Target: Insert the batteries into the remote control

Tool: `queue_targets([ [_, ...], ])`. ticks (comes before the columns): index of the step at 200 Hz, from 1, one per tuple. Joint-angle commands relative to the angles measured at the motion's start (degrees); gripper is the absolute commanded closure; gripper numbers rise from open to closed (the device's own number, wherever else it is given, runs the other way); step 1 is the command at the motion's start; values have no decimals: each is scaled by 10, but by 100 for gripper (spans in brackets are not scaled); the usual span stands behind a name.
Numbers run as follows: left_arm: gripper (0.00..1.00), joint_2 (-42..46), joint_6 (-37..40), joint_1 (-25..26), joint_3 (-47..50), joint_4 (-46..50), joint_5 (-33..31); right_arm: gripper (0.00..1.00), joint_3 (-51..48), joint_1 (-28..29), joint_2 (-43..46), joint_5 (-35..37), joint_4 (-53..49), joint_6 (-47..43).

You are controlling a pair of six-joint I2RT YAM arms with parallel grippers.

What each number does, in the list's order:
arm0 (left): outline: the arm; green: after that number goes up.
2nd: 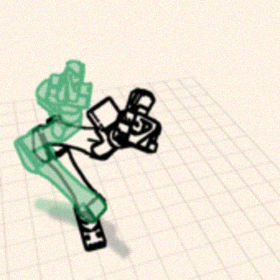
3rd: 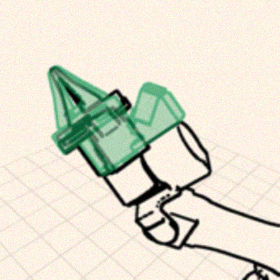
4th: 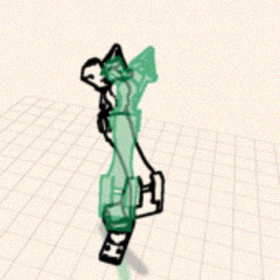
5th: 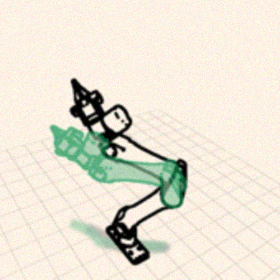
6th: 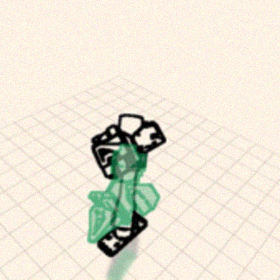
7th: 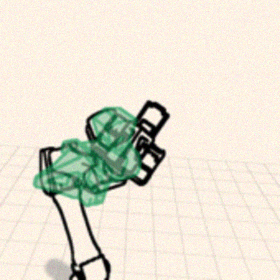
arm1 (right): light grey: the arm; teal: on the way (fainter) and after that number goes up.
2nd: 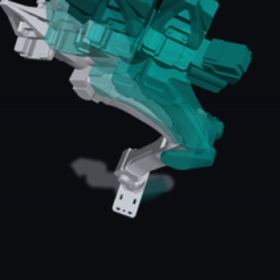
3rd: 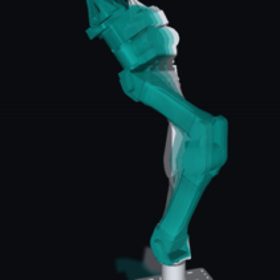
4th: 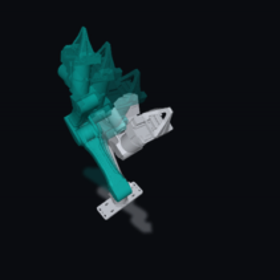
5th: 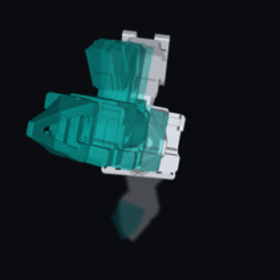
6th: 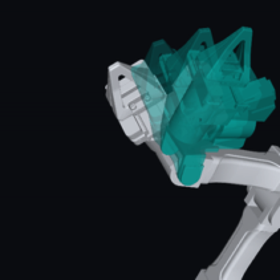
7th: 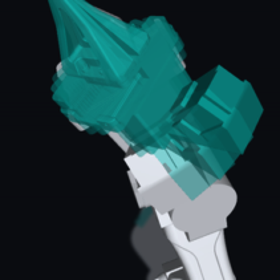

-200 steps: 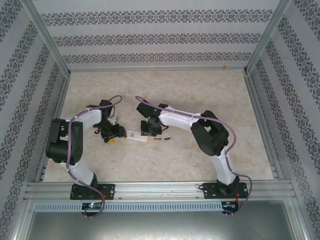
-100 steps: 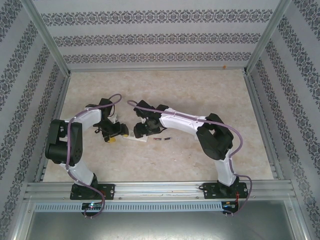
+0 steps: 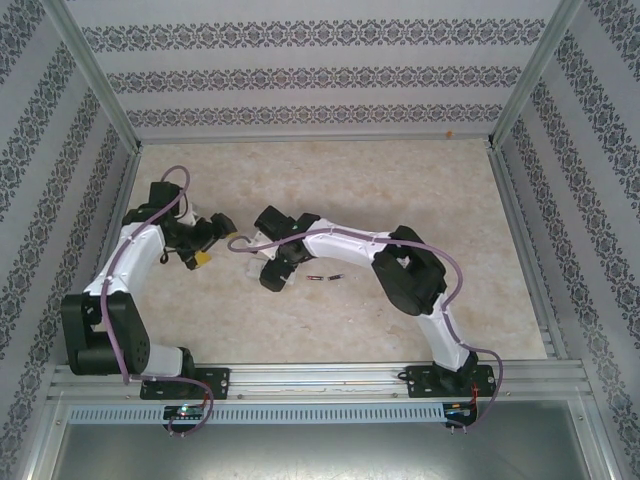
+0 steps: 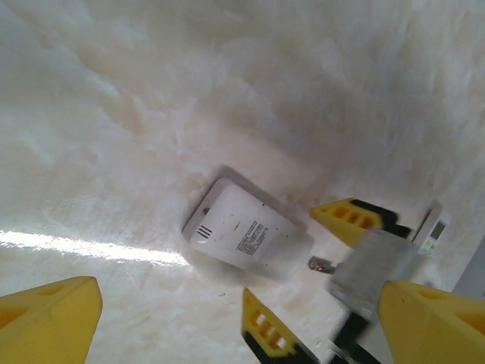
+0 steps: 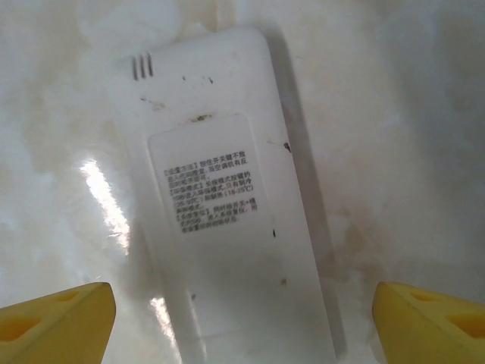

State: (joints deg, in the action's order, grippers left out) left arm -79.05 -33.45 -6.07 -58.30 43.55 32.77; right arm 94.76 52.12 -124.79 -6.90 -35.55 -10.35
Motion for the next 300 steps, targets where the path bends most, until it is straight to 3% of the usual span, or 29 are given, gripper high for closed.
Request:
queue_targets([
  [1, 6, 25, -42, -8, -4, 22, -2, 15, 16, 0, -24, 12, -22, -25],
  [52, 8, 24, -65, -18, -21, 71, -39, 36, 30, 5, -37, 28, -31, 7],
  [73, 11, 22, -76, -22, -34, 84, -35, 46, 25, 0, 3, -29, -3, 78],
  [86, 13, 23, -80, -22, -37, 75, -14, 49, 21, -8, 27, -85, 28, 168],
  [119, 21, 13, -100, -22, -28, 27, 67, 48, -24, -9, 68, -159, 176, 366],
  [146, 31, 5, -97, -22, -30, 20, 84, 49, -45, -7, 73, -188, 275, 483],
  [203, 67, -11, -80, -22, -29, 30, 75, 49, 2, 8, 46, -225, 276, 528],
  [230, 70, -15, -76, -22, -31, 33, 65, 49, 2, 8, 50, -229, 295, 541],
  [245, 78, -20, -73, -22, -35, 36, 60, 49, 11, 8, 47, -239, 294, 543],
  [276, 89, -27, -54, -21, -63, 53, 21, 37, 11, -1, 57, -266, 307, 554],
  [288, 90, -34, -25, -19, -94, 86, -34, 30, 6, -14, 72, -270, 299, 540],
  [300, 91, -47, 17, -5, -140, 136, -128, 25, -13, -32, 96, -270, 297, 527],
])
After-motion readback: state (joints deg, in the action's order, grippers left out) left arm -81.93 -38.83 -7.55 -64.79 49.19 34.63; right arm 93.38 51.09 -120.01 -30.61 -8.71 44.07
